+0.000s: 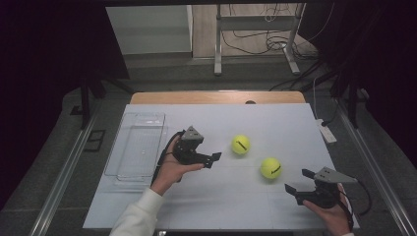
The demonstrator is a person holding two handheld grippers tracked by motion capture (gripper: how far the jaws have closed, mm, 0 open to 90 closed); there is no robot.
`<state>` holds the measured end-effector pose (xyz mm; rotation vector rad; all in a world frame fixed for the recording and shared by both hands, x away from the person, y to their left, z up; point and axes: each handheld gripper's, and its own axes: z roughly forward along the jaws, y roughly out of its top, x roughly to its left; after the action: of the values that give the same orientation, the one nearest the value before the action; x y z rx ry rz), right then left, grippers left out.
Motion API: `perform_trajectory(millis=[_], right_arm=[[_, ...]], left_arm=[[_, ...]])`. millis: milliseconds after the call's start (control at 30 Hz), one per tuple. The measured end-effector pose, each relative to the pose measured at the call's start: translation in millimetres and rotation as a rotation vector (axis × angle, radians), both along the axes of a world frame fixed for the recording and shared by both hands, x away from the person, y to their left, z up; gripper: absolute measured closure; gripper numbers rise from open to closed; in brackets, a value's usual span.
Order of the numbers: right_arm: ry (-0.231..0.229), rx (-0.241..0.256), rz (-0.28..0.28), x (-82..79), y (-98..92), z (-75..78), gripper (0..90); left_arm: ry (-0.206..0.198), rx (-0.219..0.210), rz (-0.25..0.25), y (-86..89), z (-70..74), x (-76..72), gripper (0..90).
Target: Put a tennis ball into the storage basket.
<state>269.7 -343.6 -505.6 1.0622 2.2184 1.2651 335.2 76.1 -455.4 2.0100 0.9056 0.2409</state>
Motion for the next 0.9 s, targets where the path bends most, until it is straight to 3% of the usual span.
perform_trajectory(millis=[433, 900], right_arm=[[-0.003, -0.006, 0.003, 0.2, 0.4, -0.4, 9.6], [-0.001, -0.008, 0.002, 0.4, -0.1, -0.6, 9.6]], left_arm=[[0.005, 0.0, 0.009, -9.8, 0.9, 12.5, 11.3], [0.022, 0.029, -0.004, -22.1, -5.5, 22.9, 11.3]])
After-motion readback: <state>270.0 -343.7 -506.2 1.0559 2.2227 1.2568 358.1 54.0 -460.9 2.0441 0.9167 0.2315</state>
